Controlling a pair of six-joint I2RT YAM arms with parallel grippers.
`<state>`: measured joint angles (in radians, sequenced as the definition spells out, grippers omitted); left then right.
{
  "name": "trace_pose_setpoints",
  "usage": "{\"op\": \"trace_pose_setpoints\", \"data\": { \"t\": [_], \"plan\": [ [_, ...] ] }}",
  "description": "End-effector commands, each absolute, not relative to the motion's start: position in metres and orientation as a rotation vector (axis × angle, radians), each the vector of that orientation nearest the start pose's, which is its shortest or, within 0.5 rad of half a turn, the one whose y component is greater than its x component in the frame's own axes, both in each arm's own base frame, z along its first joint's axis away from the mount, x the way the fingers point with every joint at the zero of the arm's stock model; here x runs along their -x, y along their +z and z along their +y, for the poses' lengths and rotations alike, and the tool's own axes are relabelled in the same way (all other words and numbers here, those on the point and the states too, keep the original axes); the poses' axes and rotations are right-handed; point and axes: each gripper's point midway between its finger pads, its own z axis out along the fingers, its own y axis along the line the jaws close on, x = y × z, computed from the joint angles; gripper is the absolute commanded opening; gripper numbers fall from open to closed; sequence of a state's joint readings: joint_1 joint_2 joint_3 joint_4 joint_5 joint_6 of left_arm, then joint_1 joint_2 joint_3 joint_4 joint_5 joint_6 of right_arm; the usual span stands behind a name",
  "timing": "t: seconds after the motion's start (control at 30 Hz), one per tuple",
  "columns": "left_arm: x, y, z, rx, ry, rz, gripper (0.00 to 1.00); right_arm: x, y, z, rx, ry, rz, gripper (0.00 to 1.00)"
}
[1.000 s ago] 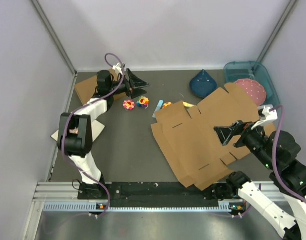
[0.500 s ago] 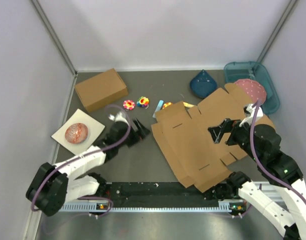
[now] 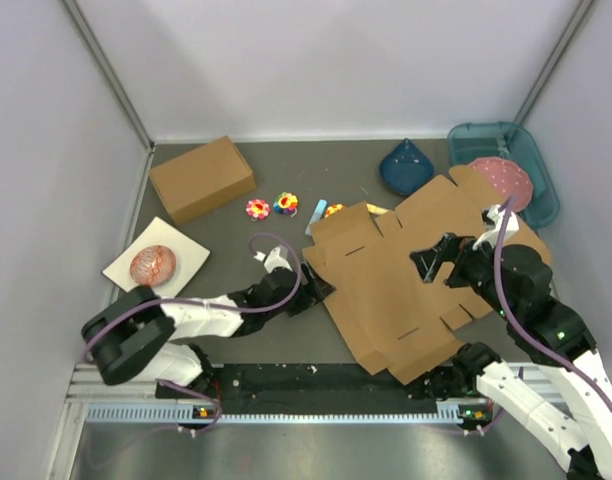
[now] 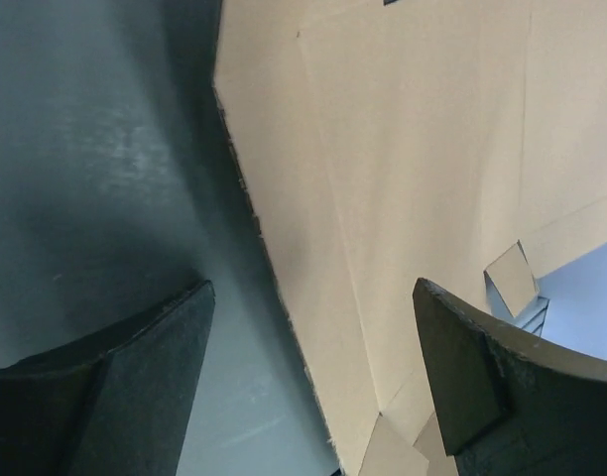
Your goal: Fold the paper box
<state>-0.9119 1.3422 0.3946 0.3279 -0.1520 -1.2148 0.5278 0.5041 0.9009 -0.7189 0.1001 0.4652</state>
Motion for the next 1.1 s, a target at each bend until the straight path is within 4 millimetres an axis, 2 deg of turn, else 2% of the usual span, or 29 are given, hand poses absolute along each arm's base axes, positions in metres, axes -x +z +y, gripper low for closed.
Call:
{"op": "trace_pose_setpoints", "data": {
  "t": [0.0, 0.07, 0.13, 0.17, 0.23, 0.3, 0.33, 0.4, 0.43, 0.47, 0.53, 0.57, 0.63, 0.67, 0.7, 0.73, 0.77, 0.8, 0.83, 0.87, 0.9, 0.93, 1.0, 1.07],
  "plan": [
    [-0.204, 0.045, -0.312, 0.477, -1.123, 2.329, 0.84, -0.191, 0.284, 0.114, -0.024, 0.612, 1.897, 0.97],
    [-0.203, 0.038, -0.316, 0.471, -1.128, 2.348, 0.80, -0.191, 0.283, 0.115, -0.024, 0.611, 1.898, 0.97],
    [-0.205, 0.041, -0.324, 0.446, -1.151, 2.344, 0.76, -0.192, 0.282, 0.114, -0.029, 0.606, 1.902, 0.97],
    [-0.205, 0.037, -0.326, 0.423, -1.139, 2.355, 0.67, -0.192, 0.281, 0.115, -0.027, 0.607, 1.904, 0.97],
    [-0.208, 0.044, -0.336, 0.379, -1.178, 2.344, 0.52, -0.193, 0.278, 0.115, -0.032, 0.604, 1.910, 0.97],
    [-0.207, 0.043, -0.339, 0.317, -1.162, 2.357, 0.28, -0.193, 0.276, 0.115, -0.029, 0.602, 1.915, 0.97],
    [-0.208, 0.046, -0.342, 0.283, -1.143, 2.369, 0.14, -0.193, 0.276, 0.115, -0.028, 0.604, 1.915, 0.97],
    [-0.213, 0.064, -0.336, 0.210, -1.092, 2.331, 0.00, -0.192, 0.280, 0.114, -0.024, 0.603, 1.904, 0.97],
    [-0.219, 0.078, -0.336, 0.188, -1.072, 2.300, 0.00, -0.191, 0.284, 0.114, -0.018, 0.608, 1.895, 0.97],
    [-0.224, 0.100, -0.325, 0.123, -1.014, 2.243, 0.00, -0.190, 0.288, 0.113, -0.014, 0.608, 1.884, 0.97],
    [-0.230, 0.133, -0.318, 0.038, -0.980, 2.157, 0.00, -0.185, 0.304, 0.115, 0.009, 0.636, 1.852, 0.96],
    [-0.237, 0.177, -0.316, -0.063, -0.980, 2.037, 0.00, -0.184, 0.310, 0.116, 0.021, 0.644, 1.840, 0.96],
    [-0.233, 0.210, -0.312, -0.204, -0.969, 1.992, 0.00, -0.179, 0.329, 0.118, 0.044, 0.678, 1.803, 0.96],
    [-0.238, 0.256, -0.311, -0.305, -0.983, 1.894, 0.00, -0.177, 0.334, 0.119, 0.056, 0.685, 1.794, 0.96],
    [-0.230, 0.256, -0.303, -0.382, -0.957, 1.958, 0.00, -0.174, 0.347, 0.121, 0.072, 0.711, 1.768, 0.96],
    [-0.242, 0.267, -0.290, -0.416, -0.911, 1.950, 0.00, -0.169, 0.354, 0.126, 0.104, 0.744, 1.759, 0.96],
    [-0.244, 0.303, -0.291, -0.459, -0.954, 1.897, 0.00, -0.165, 0.360, 0.130, 0.138, 0.766, 1.747, 0.96],
    [-0.225, 0.299, -0.290, -0.579, -1.046, 1.960, 0.00, -0.155, 0.373, 0.139, 0.204, 0.835, 1.710, 0.96],
    [-0.238, 0.297, -0.281, -0.614, -1.048, 1.984, 0.00, -0.150, 0.380, 0.144, 0.237, 0.867, 1.690, 0.96],
    [-0.239, 0.301, -0.277, -0.634, -1.072, 2.010, 0.00, -0.145, 0.385, 0.148, 0.271, 0.900, 1.673, 0.96],
    [-0.234, 0.322, -0.278, -0.686, -1.155, 1.985, 0.00, -0.135, 0.394, 0.154, 0.318, 0.948, 1.647, 0.96],
    [-0.245, 0.313, -0.267, -0.668, -1.169, 2.050, 0.00, -0.132, 0.398, 0.156, 0.333, 0.972, 1.632, 0.96],
    [-0.249, 0.323, -0.264, -0.698, -1.257, 2.024, 0.00, -0.128, 0.402, 0.160, 0.346, 1.004, 1.628, 0.96],
    [-0.263, 0.322, -0.257, -0.683, -1.311, 2.023, 0.00, -0.129, 0.398, 0.160, 0.331, 1.010, 1.642, 0.96]
  ]
}}
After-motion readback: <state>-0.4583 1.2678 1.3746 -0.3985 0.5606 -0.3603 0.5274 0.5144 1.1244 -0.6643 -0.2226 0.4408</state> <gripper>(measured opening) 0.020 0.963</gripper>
